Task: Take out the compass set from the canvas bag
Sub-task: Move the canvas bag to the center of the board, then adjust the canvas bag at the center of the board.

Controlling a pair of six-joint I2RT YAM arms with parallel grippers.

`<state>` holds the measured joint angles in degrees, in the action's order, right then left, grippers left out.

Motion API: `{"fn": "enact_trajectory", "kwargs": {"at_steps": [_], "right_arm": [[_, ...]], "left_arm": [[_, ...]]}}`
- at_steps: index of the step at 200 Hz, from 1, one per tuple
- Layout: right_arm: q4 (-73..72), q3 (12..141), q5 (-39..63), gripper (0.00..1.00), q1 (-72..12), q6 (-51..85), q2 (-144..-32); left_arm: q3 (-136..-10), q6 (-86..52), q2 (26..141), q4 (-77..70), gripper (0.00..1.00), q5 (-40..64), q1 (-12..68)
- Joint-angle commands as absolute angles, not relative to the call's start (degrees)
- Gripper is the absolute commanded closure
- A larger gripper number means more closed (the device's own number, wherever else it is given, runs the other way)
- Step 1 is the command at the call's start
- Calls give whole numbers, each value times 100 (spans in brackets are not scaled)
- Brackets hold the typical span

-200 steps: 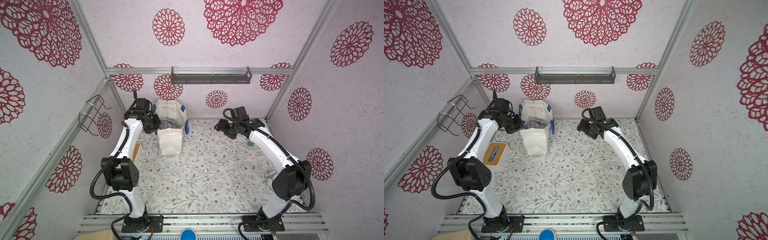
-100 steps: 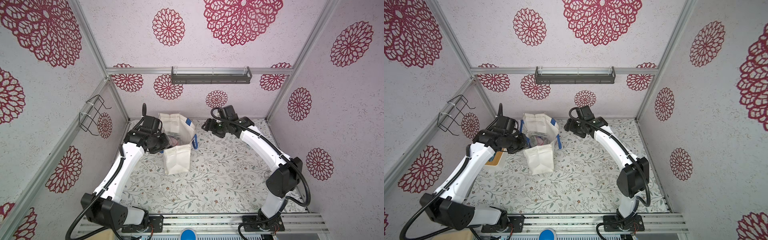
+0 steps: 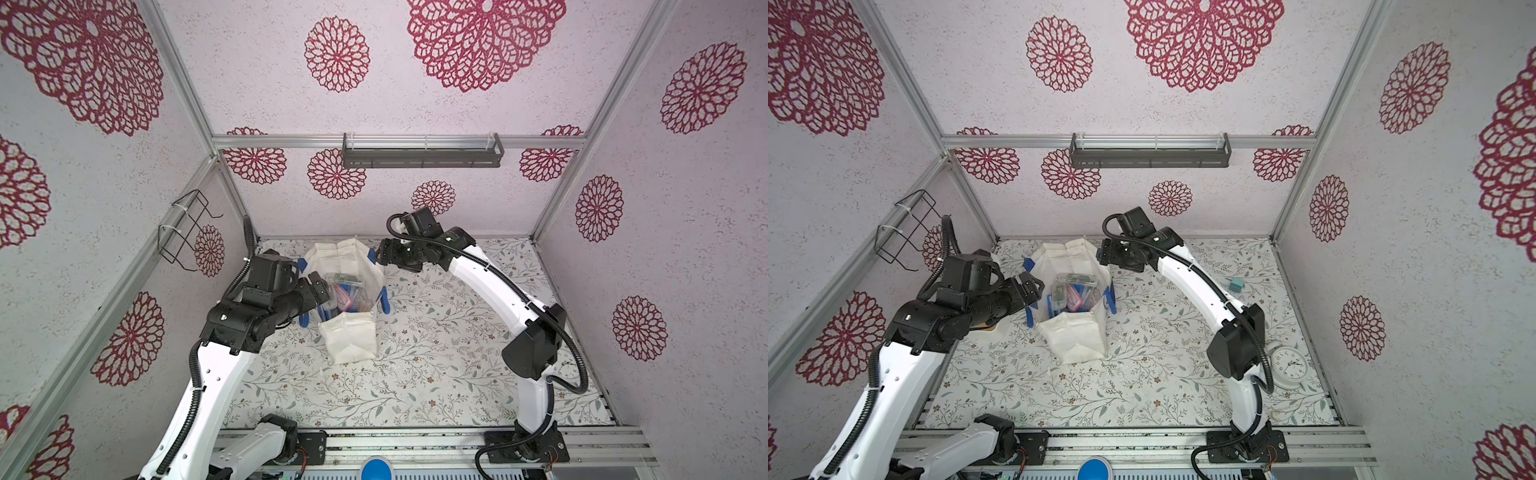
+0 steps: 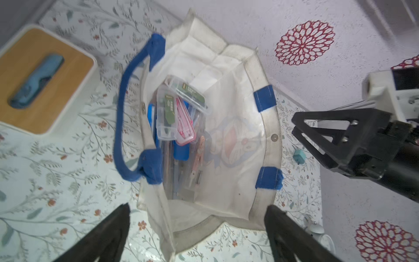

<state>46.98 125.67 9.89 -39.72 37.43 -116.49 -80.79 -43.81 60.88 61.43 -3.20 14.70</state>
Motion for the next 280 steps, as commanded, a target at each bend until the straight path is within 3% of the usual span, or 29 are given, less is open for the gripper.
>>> {"fn": "enact_trajectory", "kwargs": {"at_steps": [1, 62, 78, 96, 113, 131, 233, 260, 280], "right_arm": [[5451, 13321, 641, 19, -4052, 3253, -11895], [5698, 13967, 615, 15, -4041, 2930, -12477], [5607, 13966, 704, 18, -4052, 2948, -12547], [5482, 13966, 736, 24, -4052, 2966, -12639], [5342, 13966, 777, 30, -4047, 2999, -12721], [5187, 13967, 859, 36, -4050, 3056, -12817], [4893, 13966, 994, 55, -4052, 3273, -12976], [4919, 13966, 967, 53, -4052, 3255, -12956], [4962, 13966, 875, 37, -4047, 3281, -12962]], "left_arm": [[-8244, -4294, 6119, 5885, 3, -420, 990], [-7275, -5204, 5888, 4639, 3, 1207, -672], [-7246, -5130, 5908, 4589, 13, 1188, -698], [-7291, -5012, 6087, 4785, 17, 1279, -740], [-7291, -4823, 6410, 5023, 30, 1552, -763], [-7152, -4825, 6714, 5033, 35, 1770, -771], [-6987, -4799, 7527, 4594, 42, 2101, -633], [-7051, -4790, 7556, 4757, 45, 1961, -227], [-6909, -4855, 7509, 4813, 47, 1765, 5]]}}
